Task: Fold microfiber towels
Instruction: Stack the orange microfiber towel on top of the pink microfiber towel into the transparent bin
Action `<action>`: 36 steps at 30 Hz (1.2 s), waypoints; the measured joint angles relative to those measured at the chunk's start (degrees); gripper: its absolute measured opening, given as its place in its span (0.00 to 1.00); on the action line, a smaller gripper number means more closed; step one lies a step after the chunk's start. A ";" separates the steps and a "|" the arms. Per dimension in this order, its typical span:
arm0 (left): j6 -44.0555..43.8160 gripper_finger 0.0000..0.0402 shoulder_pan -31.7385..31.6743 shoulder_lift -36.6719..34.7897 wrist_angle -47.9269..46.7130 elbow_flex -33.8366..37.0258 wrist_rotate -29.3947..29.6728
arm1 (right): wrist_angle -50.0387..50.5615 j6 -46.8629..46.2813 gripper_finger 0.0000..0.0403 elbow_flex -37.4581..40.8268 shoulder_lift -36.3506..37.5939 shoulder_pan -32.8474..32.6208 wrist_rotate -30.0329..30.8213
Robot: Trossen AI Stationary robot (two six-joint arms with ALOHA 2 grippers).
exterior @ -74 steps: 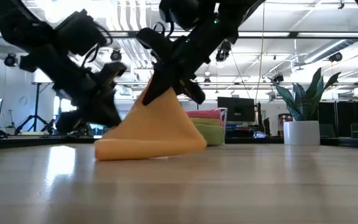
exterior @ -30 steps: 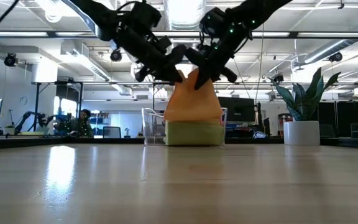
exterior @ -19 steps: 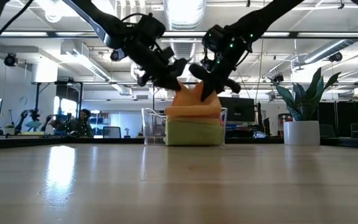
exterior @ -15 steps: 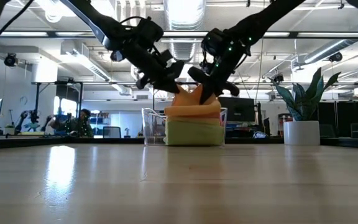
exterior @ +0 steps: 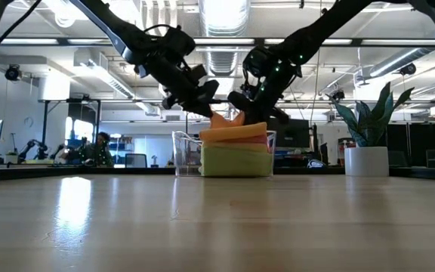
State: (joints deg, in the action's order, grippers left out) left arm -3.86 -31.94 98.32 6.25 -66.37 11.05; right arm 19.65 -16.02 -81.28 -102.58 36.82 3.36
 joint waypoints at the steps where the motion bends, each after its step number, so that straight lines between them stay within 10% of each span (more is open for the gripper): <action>1: 0.71 0.00 0.00 0.00 0.03 0.00 0.00 | 0.03 0.10 0.08 -0.01 -0.01 0.03 -0.02; 18: 1.84 0.01 -1.91 -2.36 -0.76 -2.38 -0.05 | 13.78 1.32 0.45 -14.30 -0.01 2.87 -0.62; 36: 1.88 0.33 -3.36 -4.85 -1.41 -1.51 -3.26 | 20.34 0.86 0.48 -17.84 -3.43 -0.24 -7.69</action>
State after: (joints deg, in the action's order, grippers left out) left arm -1.98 -35.31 93.47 4.84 -67.88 7.79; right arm 39.99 -15.15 -99.11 -106.01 36.58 -4.33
